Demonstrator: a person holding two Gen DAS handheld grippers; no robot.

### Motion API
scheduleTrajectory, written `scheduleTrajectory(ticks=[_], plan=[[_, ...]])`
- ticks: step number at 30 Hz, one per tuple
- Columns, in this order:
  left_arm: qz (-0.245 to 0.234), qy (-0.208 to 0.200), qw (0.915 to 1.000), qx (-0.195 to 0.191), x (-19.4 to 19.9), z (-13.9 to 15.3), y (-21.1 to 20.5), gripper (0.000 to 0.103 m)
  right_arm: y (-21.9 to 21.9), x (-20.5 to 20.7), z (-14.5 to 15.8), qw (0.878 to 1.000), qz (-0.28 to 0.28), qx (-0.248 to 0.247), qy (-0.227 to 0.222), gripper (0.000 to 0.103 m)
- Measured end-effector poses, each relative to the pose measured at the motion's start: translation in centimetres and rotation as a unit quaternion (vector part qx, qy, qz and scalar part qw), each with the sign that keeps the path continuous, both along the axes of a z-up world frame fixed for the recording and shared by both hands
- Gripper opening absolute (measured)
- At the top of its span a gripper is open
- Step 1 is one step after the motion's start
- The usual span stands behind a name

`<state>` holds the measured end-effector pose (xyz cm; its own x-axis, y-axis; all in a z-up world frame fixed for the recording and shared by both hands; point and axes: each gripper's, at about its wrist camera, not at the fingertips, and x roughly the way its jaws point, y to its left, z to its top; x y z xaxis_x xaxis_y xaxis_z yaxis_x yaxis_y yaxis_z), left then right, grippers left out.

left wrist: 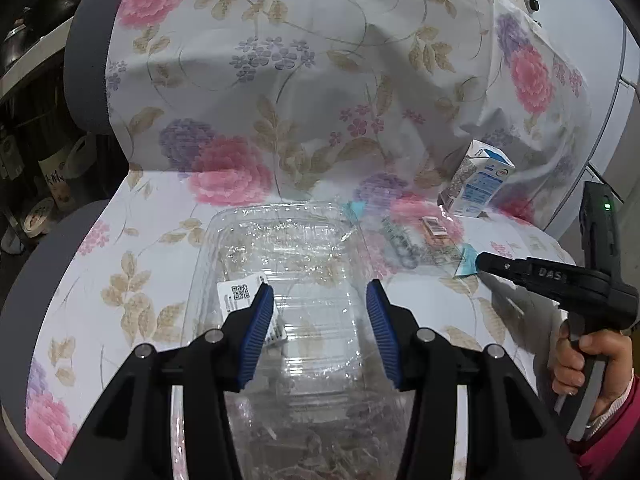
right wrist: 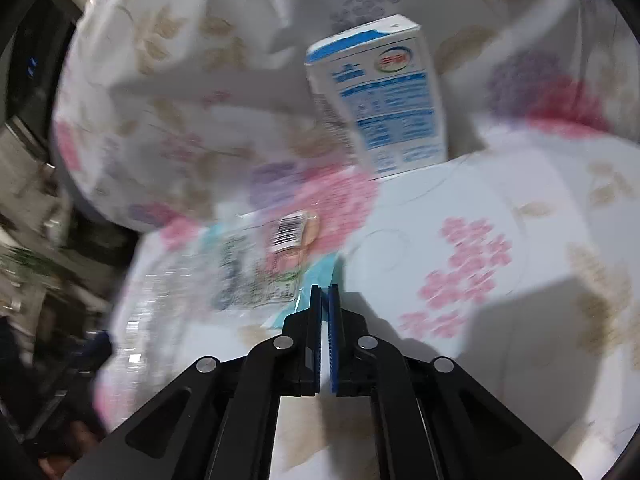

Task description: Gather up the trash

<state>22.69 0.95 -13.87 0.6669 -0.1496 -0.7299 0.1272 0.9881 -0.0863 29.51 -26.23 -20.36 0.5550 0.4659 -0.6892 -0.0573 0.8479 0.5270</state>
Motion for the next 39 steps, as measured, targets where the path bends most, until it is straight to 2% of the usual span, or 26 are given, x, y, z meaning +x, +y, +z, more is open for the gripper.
scheduleTrajectory(ticks=[6,12,20,21,23,26,28,30,33,35,39], plan=[[0.002,-0.004,1.0000,0.003,-1.4,0.5,0.3,0.047,2.7,-3.4,1.7,0.996,0.080,0.028,-0.007,0.002],[0.003,-0.010,0.9999,0.005,-3.1,1.3,0.4,0.047,4.7,-6.9,3.7,0.993,0.119,0.023,-0.009,0.002],[-0.027,-0.005,0.9996,0.011,-6.5,1.2,-0.9,0.047,3.8,-15.2,3.3,0.996,0.088,0.009,0.018,0.002],[-0.035,-0.005,0.9993,0.012,-7.2,1.2,-1.4,0.047,3.3,-16.1,3.1,0.996,0.080,0.007,0.024,0.007],[-0.045,-0.004,0.9989,0.010,-8.2,1.1,-2.1,0.047,2.6,-17.6,3.0,0.997,0.071,-0.018,0.027,0.008],[-0.061,-0.001,0.9981,0.008,-9.9,1.0,-3.1,0.047,1.1,-19.2,3.7,0.998,0.047,-0.050,0.009,0.024],[-0.073,0.000,0.9973,0.011,-11.0,0.8,-3.9,0.047,0.0,-19.8,4.4,0.998,0.032,-0.062,-0.008,0.037],[-0.089,0.004,0.9959,0.009,-11.8,0.4,-4.7,0.047,-0.9,-20.0,4.8,0.996,0.022,-0.078,-0.021,0.040],[-0.112,0.019,0.9934,0.014,-12.3,-1.0,-6.2,0.047,-1.4,-19.5,4.6,0.997,0.023,-0.074,-0.031,0.041],[-0.119,0.029,0.9923,0.021,-12.2,-2.2,-7.1,0.040,-1.4,-19.2,4.3,0.997,0.020,-0.073,-0.035,0.041],[-0.129,0.032,0.9906,0.030,-11.6,-3.6,-8.2,0.036,-1.0,-18.6,3.9,0.997,0.022,-0.061,-0.040,0.041]])
